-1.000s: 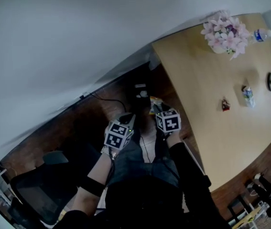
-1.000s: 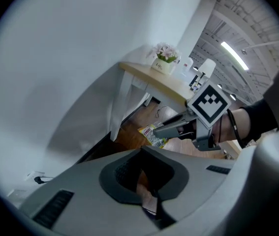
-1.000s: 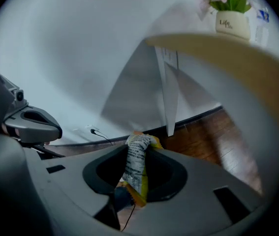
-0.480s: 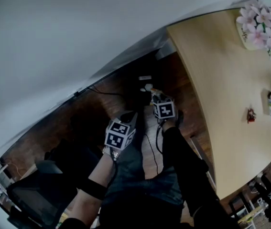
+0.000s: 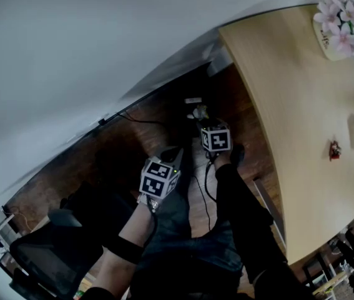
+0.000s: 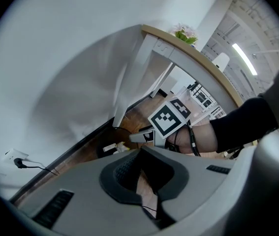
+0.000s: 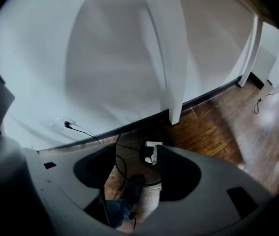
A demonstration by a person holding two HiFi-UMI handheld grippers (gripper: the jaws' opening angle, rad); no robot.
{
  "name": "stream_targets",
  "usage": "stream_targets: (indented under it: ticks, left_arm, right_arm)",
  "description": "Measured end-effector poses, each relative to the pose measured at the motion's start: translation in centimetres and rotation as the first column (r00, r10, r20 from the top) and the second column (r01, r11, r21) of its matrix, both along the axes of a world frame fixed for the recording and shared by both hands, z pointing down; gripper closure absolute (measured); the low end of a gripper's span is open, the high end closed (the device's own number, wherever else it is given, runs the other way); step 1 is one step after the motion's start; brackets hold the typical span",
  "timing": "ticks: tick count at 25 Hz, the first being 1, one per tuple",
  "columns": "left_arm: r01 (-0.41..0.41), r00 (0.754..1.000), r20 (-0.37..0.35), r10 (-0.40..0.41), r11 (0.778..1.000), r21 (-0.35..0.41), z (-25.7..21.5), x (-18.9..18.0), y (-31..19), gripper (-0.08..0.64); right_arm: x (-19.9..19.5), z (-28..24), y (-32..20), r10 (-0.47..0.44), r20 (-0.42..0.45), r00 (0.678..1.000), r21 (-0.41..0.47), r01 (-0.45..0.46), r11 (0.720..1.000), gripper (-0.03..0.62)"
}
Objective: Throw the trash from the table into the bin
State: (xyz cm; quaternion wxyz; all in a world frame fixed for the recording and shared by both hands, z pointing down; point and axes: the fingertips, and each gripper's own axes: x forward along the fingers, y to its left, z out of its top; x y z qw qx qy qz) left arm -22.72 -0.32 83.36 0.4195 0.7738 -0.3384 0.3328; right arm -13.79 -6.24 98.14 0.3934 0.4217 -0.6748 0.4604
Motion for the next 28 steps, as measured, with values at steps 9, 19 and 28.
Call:
stream_targets:
  ticks: [9,19,28]
  left_arm:
    - [-0.04,0.999,-0.031,0.042,0.998,0.043,-5.8,2.6,0.3,0.558]
    - [-0.25,0.961,-0.073,0.265,0.954,0.167,-20.4,8.1,1.6,0.558]
    - [-0.466,0.866,-0.058,0.497,0.843,0.268,-28.8,16.2,3.7,0.56]
  right_arm:
    - [0.6,-12.0,1.2,-0.024,0.11,0.994,0.108,0.013,0.994,0.325]
    - [4.6,-33.8,5.6,-0.052,0.241,0.969,0.222,-0.003,0.975,0.325]
    - [14.5,-41.3,10.9,0.18,0.225,0.958,0.275,-0.24,0.931,0.325]
